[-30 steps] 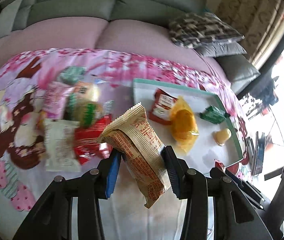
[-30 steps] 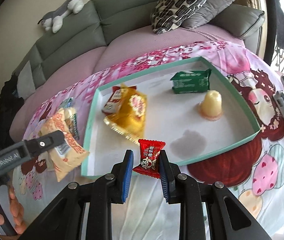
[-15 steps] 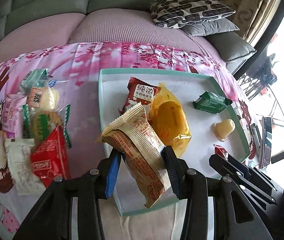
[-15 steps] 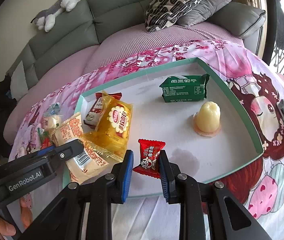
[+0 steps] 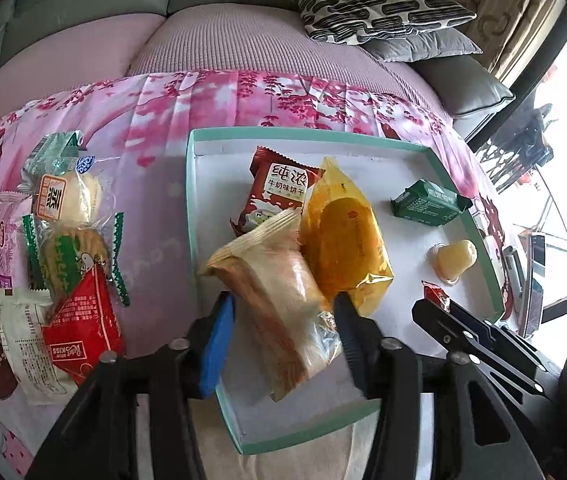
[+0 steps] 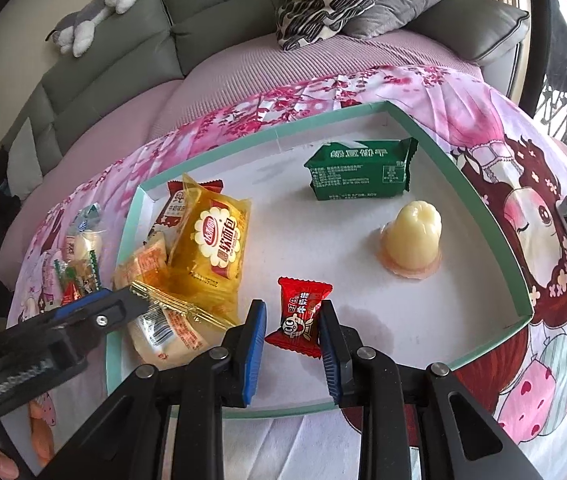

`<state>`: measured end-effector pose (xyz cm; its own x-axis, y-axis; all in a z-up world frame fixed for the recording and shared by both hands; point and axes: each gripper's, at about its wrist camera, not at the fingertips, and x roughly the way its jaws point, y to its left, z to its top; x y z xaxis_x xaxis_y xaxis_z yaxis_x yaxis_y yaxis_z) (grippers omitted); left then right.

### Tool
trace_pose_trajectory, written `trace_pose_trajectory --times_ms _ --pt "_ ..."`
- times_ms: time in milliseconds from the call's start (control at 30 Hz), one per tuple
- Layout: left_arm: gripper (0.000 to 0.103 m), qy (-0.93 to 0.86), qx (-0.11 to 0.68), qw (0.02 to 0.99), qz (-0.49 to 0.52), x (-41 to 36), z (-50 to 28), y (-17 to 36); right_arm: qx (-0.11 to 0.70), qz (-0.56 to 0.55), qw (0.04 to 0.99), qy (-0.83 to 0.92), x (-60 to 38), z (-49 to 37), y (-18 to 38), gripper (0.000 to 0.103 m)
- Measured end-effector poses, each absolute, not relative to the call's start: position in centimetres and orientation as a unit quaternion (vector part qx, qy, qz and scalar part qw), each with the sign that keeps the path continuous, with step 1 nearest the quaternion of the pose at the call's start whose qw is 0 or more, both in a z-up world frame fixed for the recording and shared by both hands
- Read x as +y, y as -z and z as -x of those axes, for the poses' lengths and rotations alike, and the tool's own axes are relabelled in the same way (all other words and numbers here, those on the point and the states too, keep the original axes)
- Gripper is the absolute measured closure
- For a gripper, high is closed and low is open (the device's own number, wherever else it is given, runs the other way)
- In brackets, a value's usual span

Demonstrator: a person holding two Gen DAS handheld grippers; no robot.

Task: Organize snacks
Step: 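Carry the candy and tan biscuit packet over the tray and open both grippers, then move both grippers back from the tray toward the snack pile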

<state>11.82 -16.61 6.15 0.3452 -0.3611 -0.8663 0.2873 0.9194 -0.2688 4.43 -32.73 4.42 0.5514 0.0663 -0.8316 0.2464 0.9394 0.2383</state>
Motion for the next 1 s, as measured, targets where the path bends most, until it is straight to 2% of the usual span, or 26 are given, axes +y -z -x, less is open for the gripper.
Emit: trace_pose_trajectory --times_ms 100,167,200,267,400,500,600,700,1000 --pt "0.046 0.199 0.533 0.821 0.036 -16.3 -11.7 -6.7 0.474 -0.164 0.863 0.056 -32.7 -4.4 -4.4 0.069" --pt "0.044 0.2 0.531 0.823 0.034 -16.2 -11.5 -7.1 0.477 -0.163 0.862 0.059 -32.7 -4.2 -4.4 0.056" --pt "0.041 0.199 0.53 0.824 0.035 -16.0 -11.4 -7.2 0.477 -0.163 0.861 0.062 -32.7 -4.1 -4.5 0.054" --pt "0.034 0.194 0.529 0.825 0.035 -15.6 -11.1 -7.5 0.477 -0.16 0.862 0.066 -32.6 -3.7 -4.7 0.041" --pt "0.027 0.18 0.52 0.834 0.034 -14.4 -10.3 -8.0 0.475 -0.16 0.862 0.069 -32.4 -2.9 -5.1 0.03" --pt "0.014 0.161 0.511 0.844 0.03 -13.4 -9.8 -8.2 0.473 -0.162 0.863 0.069 -32.1 -2.2 -5.3 0.02" --pt "0.013 0.13 0.496 0.858 0.018 -12.1 -9.2 -8.4 0.47 -0.157 0.866 0.066 -31.4 -1.6 -5.7 0.014" --pt "0.013 0.09 0.488 0.868 0.005 -10.7 -8.7 -8.4 0.466 -0.149 0.87 0.064 -30.7 -1.1 -6.1 0.002" --pt "0.012 0.052 0.463 0.885 0.015 -6.9 -6.6 -8.8 0.449 -0.133 0.882 0.047 -28.2 0.9 -7.0 0.0"
